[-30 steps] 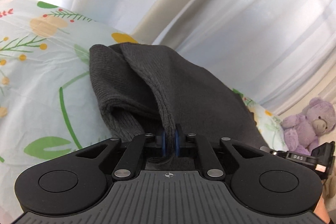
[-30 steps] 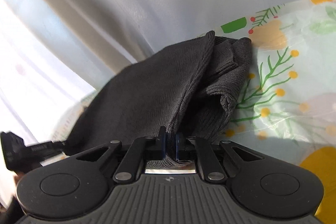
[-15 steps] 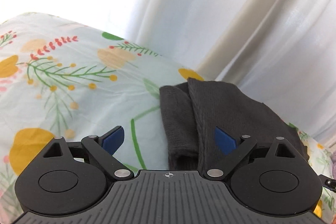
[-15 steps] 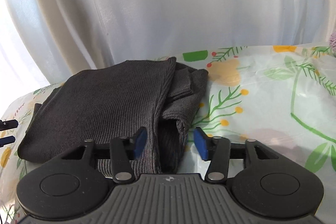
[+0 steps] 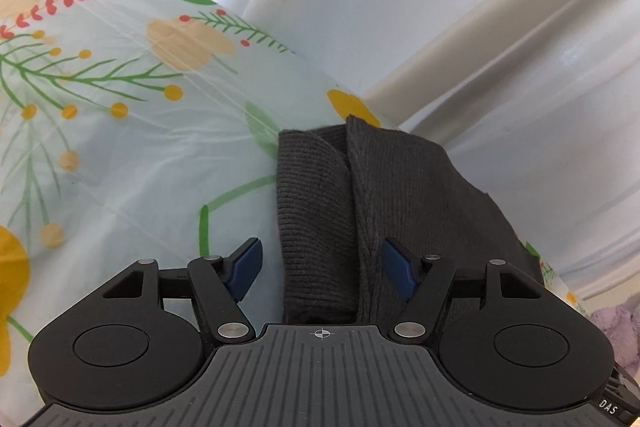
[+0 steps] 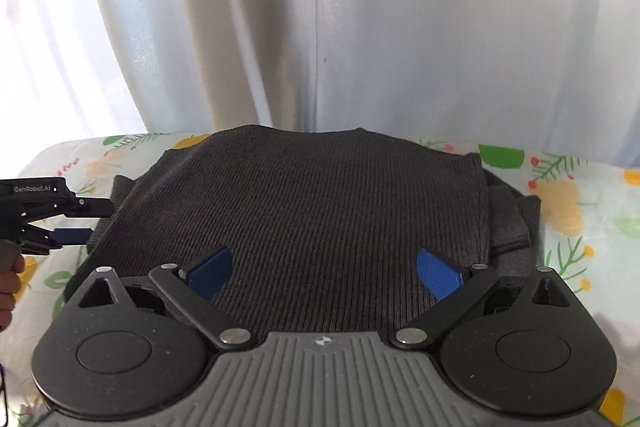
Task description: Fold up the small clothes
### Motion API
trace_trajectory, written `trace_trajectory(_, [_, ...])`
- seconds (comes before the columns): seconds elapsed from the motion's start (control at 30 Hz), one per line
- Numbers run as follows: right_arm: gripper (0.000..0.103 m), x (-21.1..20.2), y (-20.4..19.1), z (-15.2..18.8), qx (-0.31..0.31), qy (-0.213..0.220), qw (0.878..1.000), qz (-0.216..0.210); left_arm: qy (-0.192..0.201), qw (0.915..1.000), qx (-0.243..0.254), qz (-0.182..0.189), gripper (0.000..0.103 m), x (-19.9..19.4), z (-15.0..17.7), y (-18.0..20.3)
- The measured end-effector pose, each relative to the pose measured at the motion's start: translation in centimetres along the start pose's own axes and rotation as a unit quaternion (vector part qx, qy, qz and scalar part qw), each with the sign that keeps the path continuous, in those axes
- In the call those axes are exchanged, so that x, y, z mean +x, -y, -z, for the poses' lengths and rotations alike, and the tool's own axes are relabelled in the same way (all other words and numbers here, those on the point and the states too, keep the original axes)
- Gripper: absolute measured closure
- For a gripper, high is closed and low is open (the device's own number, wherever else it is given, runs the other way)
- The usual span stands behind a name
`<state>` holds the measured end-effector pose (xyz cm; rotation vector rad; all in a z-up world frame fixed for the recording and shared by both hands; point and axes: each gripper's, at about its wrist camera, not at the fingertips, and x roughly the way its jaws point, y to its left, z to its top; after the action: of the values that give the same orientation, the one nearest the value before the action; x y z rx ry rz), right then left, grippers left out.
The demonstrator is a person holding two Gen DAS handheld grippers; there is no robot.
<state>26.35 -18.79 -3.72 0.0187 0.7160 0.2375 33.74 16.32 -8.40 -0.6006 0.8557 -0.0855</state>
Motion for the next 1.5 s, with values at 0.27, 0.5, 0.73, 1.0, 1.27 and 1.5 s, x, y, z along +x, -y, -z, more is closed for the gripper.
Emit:
trace_trajectory(0.27, [0.004, 0.3, -1.9, 0.5, -0.025, 0.041, 0.997, -0.055, -0.019, 0.9995, -0.016, 0.019, 0.050, 0.8, -0.2, -0.3])
trace_trajectory(0.5, [0.004, 0.6, -2.6, 0.8, -0.002, 0.085, 0.995, -0.050, -0.025, 0.9992, -0.021, 0.022, 0.065, 1.2, -0.4, -0.2])
trace_trajectory(0.73, [0.076, 2.6, -4.0, 1.5, -0.040, 0.047, 0.997, -0.038, -0.021, 0.9984, -0.031, 0.042, 0.082, 0.9, -0.5, -0.4])
trace_trajectory(1.0, [0.095, 2.4, -2.4, 2.4, 0.004, 0.029, 0.998, -0.057, 0.001, 0.9974, -0.016, 0.070, 0.086, -0.6, -0.6, 1.2])
trace_trajectory(1.27, [0.091, -1.0, 1.8, 2.6, 0.072, 0.063, 0.994, -0.054, 0.020, 0.9892, 0.046, 0.138, 0.088, -2.6, -0.1, 8.4])
trace_trajectory(1.5, [0.076, -2.7, 5.5, 3.5, 0.130, 0.066, 0.989, -0.029, -0.023, 0.9832, 0.115, 0.140, 0.092, 2.2, 3.9, 14.7])
